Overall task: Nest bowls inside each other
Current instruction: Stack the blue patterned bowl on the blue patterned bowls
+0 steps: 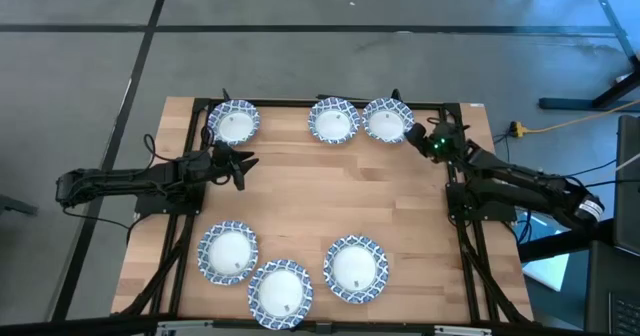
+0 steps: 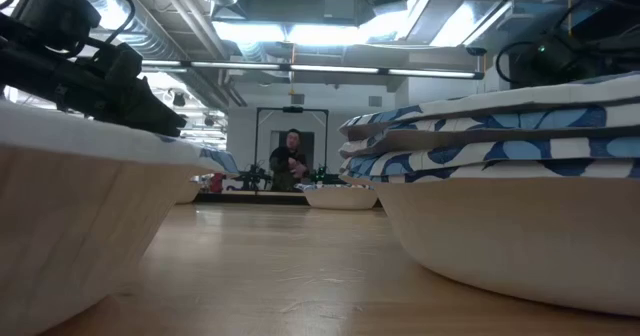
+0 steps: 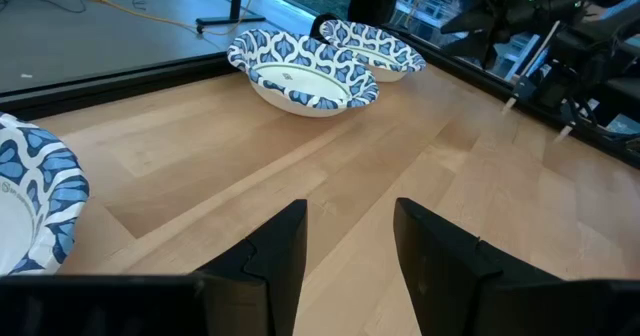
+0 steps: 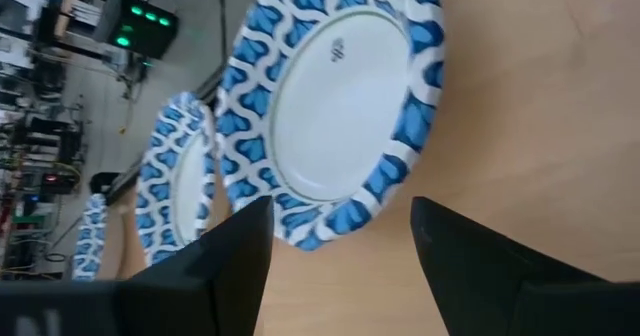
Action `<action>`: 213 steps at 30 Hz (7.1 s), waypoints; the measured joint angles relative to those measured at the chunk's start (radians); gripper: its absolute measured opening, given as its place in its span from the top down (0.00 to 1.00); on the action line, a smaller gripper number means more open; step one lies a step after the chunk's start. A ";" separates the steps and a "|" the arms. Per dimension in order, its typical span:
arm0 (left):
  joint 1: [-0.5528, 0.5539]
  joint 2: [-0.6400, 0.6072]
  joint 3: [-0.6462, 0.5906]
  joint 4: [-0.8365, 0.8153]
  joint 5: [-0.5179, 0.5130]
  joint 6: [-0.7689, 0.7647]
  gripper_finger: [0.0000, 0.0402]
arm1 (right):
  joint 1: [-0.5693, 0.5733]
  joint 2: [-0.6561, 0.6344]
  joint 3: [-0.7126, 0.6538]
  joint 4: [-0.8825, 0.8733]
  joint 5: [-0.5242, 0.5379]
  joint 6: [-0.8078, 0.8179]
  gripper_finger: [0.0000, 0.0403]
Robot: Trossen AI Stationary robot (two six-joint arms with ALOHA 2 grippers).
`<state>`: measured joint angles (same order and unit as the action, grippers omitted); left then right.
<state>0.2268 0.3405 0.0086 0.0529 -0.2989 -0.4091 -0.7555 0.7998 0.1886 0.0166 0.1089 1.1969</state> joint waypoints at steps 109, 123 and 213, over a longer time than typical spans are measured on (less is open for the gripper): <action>0.000 0.000 0.000 0.000 0.004 -0.033 0.64 | 0.068 0.400 0.036 0.541 -0.846 -0.068 0.99; 0.000 0.000 0.000 0.000 0.005 -0.033 0.64 | 0.255 0.400 0.036 0.694 -1.061 0.095 0.99; 0.000 0.000 0.000 0.000 0.005 -0.026 0.64 | 0.890 0.630 0.220 0.508 -0.615 0.097 0.62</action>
<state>0.2264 0.3401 0.0084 0.0528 -0.2938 -0.4347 0.1340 1.4300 0.4088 0.5246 -0.5062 1.2944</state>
